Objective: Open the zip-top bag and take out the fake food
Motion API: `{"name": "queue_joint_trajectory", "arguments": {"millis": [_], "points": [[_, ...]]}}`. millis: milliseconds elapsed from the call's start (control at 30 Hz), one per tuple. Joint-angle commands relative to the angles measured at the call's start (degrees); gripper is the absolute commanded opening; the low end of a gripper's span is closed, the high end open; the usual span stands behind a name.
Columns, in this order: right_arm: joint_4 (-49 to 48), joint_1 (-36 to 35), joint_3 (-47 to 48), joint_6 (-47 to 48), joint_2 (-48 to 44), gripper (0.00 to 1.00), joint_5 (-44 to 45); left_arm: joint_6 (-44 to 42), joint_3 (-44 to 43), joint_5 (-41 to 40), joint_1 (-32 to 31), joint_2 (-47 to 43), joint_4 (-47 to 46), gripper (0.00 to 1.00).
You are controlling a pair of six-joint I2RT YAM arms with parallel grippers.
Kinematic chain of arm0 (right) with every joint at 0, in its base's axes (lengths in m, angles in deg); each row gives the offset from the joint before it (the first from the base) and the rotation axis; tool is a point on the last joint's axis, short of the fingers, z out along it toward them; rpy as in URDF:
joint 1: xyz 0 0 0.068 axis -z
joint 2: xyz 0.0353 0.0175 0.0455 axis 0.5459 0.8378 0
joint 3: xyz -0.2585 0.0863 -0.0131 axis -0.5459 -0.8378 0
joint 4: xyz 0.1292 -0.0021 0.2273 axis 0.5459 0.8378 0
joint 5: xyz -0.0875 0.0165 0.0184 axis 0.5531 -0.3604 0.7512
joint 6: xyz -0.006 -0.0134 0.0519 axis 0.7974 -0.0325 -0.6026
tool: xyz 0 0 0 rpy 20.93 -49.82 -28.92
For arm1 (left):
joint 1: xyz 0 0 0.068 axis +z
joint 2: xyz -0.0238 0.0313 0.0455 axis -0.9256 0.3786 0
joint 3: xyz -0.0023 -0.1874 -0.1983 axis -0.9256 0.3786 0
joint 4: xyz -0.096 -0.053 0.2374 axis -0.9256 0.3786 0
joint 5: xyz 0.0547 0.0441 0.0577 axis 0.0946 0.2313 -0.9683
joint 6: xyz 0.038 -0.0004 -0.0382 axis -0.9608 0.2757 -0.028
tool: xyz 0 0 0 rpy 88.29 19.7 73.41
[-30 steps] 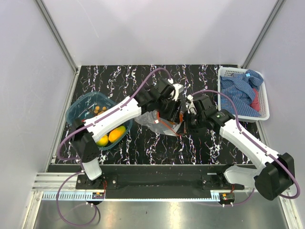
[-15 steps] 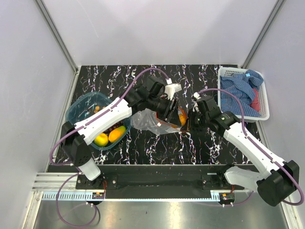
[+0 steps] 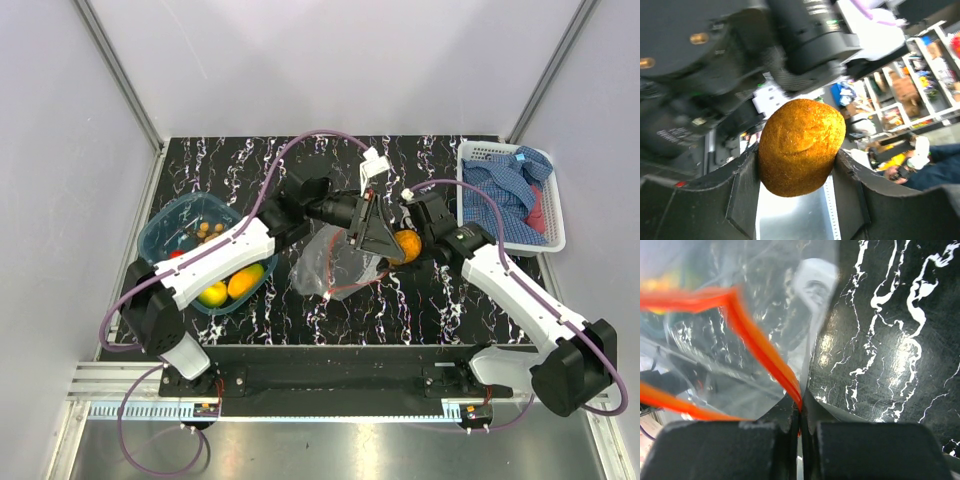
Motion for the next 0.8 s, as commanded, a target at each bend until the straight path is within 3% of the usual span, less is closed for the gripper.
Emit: {"name": "queue_joint_trajectory", "arguments": {"millis": [0, 33, 67, 133, 167, 367, 500, 767], "points": [[0.8, 1.7, 3.0, 0.97, 0.03, 0.0, 1.25, 5.38, -0.83, 2.01, 0.65, -3.36, -6.28, 0.0], [1.07, 2.13, 3.35, 1.14, 0.03, 0.0, 1.6, -3.35, -1.53, -0.89, 0.92, -4.5, -0.75, 0.0], [1.24, 2.49, 3.53, 1.49, 0.2, 0.0, 2.04, -8.57, -2.5, -9.54, 1.09, -7.04, 12.27, 0.0], [1.68, 4.07, 3.97, 2.11, 0.55, 0.0, 1.96, -19.64, -6.54, -21.95, 1.1, -8.99, 23.86, 0.0], [1.77, 4.51, 4.06, 2.55, 0.99, 0.0, 1.69, -20.92, -6.99, -35.76, 1.62, -10.91, 30.87, 0.0], [1.77, 6.53, 6.51, 4.74, 4.32, 0.0, 0.2, -18.38, 0.38, -72.21, 11.61, -18.65, 44.1, 0.0], [0.81, 6.71, 8.8, 5.63, 7.14, 0.0, -0.15, -17.59, 7.15, -84.39, 21.82, -20.33, 48.26, 0.0], [-2.53, 8.99, 14.51, 6.94, 14.86, 0.0, -0.51, -19.26, 14.72, -86.62, 43.44, -14.81, 46.94, 0.0]]}}
